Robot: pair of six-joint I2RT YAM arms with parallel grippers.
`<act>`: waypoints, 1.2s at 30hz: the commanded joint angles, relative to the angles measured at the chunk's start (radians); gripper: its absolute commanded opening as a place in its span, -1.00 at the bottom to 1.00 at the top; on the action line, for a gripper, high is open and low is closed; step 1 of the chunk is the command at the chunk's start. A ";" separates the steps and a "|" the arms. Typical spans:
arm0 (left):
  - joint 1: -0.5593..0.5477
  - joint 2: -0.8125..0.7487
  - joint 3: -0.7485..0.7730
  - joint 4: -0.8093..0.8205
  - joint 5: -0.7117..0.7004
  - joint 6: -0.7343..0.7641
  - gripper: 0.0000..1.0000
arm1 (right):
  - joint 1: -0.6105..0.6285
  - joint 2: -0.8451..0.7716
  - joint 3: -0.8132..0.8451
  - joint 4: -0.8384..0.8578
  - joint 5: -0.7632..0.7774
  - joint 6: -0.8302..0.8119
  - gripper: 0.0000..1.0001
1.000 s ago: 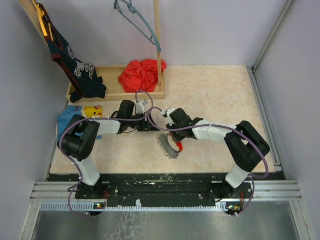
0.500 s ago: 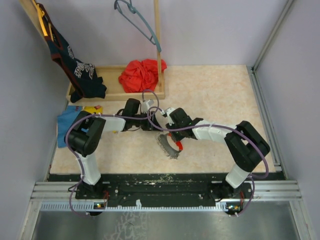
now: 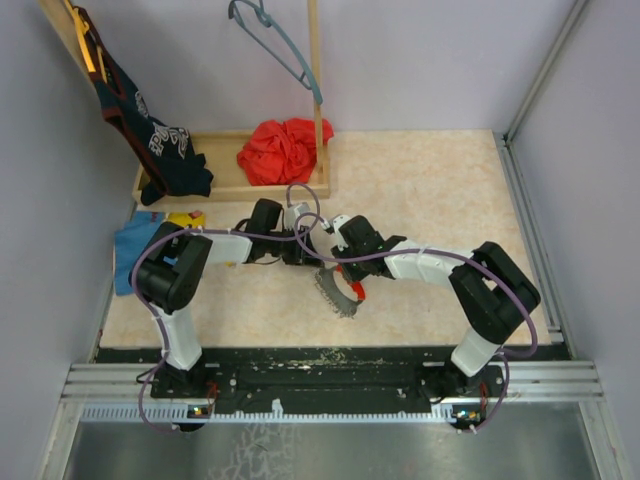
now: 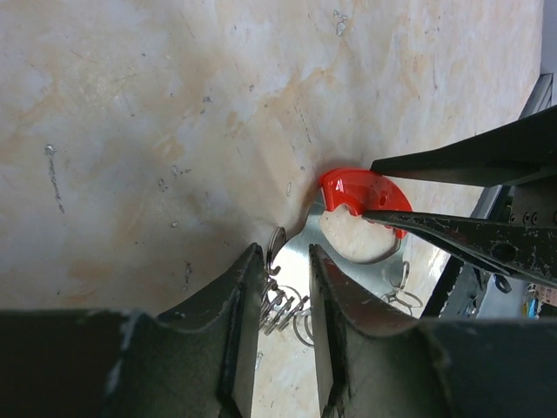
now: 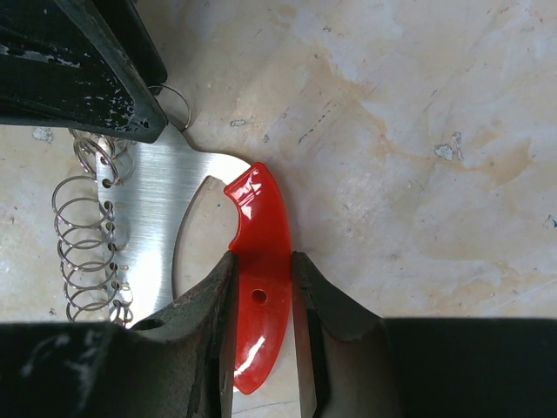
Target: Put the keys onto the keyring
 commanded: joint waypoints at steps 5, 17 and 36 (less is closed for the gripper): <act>-0.023 0.028 -0.010 -0.070 -0.024 0.036 -0.48 | 0.006 -0.047 -0.012 0.055 0.000 0.002 -0.56; -0.035 -0.094 -0.071 0.007 -0.055 0.137 -1.00 | 0.006 -0.091 -0.037 0.102 -0.050 0.006 -0.50; -0.055 -0.507 -0.239 0.215 -0.057 0.509 -0.96 | -0.006 -0.414 -0.088 0.208 -0.172 -0.065 -0.22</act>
